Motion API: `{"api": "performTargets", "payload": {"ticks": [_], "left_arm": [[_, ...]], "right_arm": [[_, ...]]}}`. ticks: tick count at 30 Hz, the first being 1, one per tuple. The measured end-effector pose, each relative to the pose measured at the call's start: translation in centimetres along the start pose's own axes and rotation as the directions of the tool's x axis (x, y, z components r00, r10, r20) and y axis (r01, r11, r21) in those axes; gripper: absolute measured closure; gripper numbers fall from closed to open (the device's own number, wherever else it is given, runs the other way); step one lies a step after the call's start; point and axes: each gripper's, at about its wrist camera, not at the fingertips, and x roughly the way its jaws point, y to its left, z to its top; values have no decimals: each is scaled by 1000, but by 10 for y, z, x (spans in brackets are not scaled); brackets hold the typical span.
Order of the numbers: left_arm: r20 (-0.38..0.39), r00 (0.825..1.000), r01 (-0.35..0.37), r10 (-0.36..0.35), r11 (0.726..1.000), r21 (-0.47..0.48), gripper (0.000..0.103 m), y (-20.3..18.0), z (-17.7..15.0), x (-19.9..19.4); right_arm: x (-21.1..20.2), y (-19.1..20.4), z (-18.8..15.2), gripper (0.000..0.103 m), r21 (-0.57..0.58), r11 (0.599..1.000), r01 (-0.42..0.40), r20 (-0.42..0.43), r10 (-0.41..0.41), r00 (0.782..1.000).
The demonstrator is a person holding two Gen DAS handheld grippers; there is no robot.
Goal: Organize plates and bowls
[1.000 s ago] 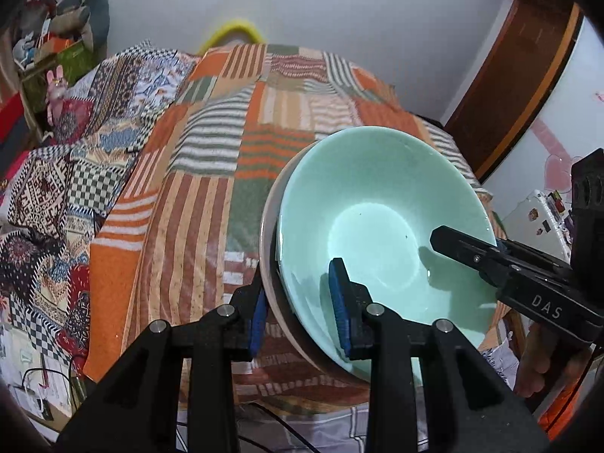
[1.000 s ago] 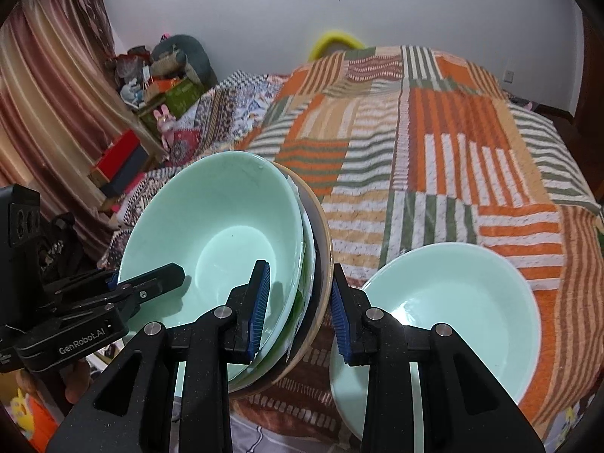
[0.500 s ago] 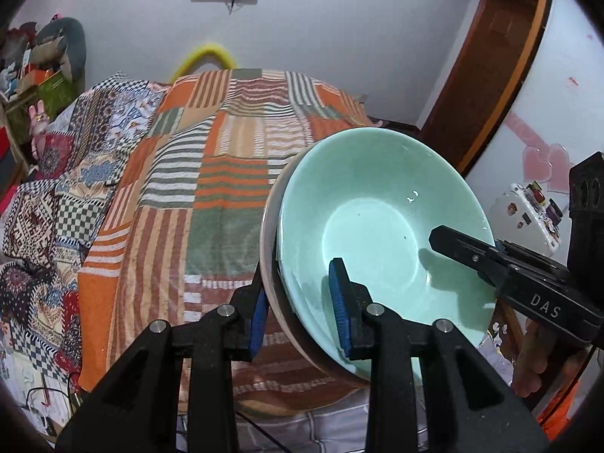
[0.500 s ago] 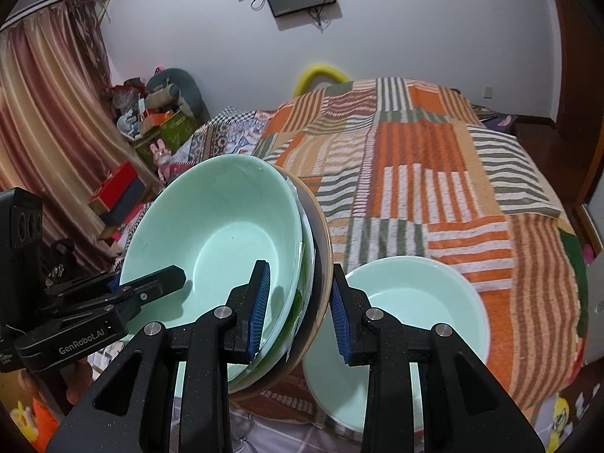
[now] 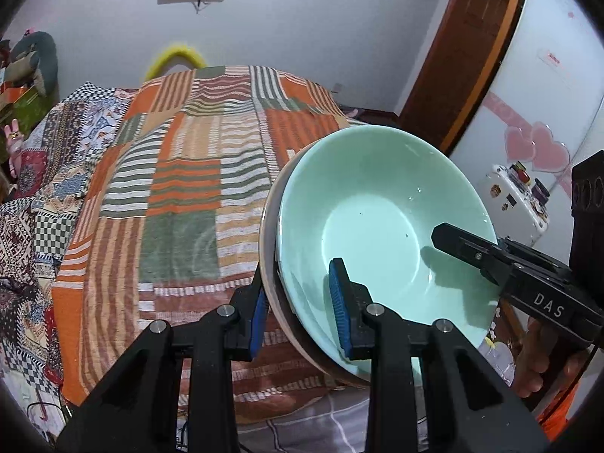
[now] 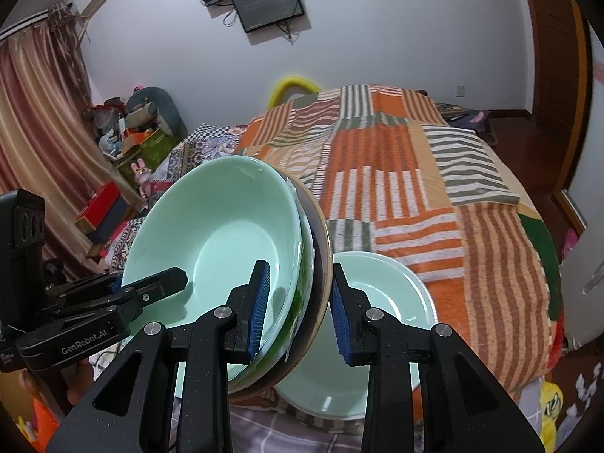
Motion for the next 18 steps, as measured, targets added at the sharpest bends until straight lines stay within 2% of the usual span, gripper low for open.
{"api": "performTargets", "payload": {"ticks": [18], "left_arm": [[-134,991,13,-11,1000,16,73,-24,-6,65]], "right_arm": [[13,-44,-21,75,74,996,55,-83,-49,995]]}}
